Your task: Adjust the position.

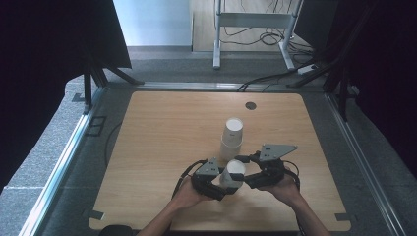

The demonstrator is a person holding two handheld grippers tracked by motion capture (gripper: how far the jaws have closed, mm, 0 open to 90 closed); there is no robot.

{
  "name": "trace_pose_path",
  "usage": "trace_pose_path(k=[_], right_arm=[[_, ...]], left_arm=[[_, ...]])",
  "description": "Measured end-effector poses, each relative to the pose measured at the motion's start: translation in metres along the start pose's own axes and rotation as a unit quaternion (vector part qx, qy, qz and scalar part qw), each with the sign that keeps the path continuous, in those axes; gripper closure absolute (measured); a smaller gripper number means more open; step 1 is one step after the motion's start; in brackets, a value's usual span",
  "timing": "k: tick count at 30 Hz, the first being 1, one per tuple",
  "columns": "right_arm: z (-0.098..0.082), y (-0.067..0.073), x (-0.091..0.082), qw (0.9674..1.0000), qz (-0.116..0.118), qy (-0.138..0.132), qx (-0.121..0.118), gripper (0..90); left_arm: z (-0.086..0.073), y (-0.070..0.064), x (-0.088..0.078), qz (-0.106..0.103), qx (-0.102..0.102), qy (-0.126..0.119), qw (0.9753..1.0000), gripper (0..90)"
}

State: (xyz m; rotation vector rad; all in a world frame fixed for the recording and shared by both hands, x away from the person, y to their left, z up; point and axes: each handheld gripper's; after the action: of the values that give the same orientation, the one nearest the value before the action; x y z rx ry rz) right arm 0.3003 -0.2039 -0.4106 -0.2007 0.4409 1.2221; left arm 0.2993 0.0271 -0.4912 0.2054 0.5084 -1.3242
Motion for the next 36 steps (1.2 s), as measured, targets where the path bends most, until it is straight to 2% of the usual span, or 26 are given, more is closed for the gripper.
trace_pose_path(k=[6,11,15,18,22,25,29,31,34,36], right_arm=[[0.0,-0.001,-0.001,1.0,0.002,-0.001,0.0,36.6],[0.001,-0.002,0.0,1.0,0.004,0.007,-0.002,35.0],[0.001,-0.004,-0.003,1.0,0.002,0.004,0.006,28.0],[0.002,-0.005,-0.006,1.0,0.001,0.005,0.005,25.4],[0.003,-0.006,-0.009,1.0,-0.001,0.005,0.005,22.2],[0.004,-0.006,-0.011,0.9999,-0.001,0.014,-0.003,19.8],[0.005,-0.005,-0.013,0.9995,0.001,0.028,-0.011,17.6],[0.005,-0.005,-0.013,0.9991,-0.001,0.041,-0.015,16.4],[0.003,-0.006,-0.013,0.9972,-0.004,0.071,-0.025,14.7],[0.002,-0.006,-0.013,0.9966,-0.004,0.077,-0.027,14.3]], left_arm=[[0.002,0.0,-0.002,-0.002,-0.002,0.006,1.0,34.9],[0.006,0.0,-0.004,0.006,0.007,0.031,0.9995,36.7],[0.012,0.001,-0.01,0.016,0.005,0.039,0.9991,37.1],[0.018,0.002,-0.016,0.026,0.014,0.052,0.9982,37.3],[0.024,0.003,-0.021,0.025,0.024,0.076,0.9965,37.5],[0.027,0.003,-0.022,0.023,0.033,0.098,0.9944,37.5],[0.032,0.004,-0.021,0.017,0.051,0.132,0.9898,37.4],[0.034,0.004,-0.02,0.017,0.063,0.15,0.9866,37.4],[0.037,0.003,-0.018,0.012,0.071,0.165,0.9836,37.3],[0.039,0.003,-0.017,0.008,0.082,0.182,0.9799,37.3]])
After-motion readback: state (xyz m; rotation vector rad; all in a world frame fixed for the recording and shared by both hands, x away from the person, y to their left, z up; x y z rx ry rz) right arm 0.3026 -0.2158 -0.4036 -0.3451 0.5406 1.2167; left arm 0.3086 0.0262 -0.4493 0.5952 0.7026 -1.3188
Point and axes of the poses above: each handheld gripper's, and its own axes: x roughly forward along the jaws, z roughly out of its top, y roughly to its left, and after that the axes turned 2 degrees about -z, right-handed
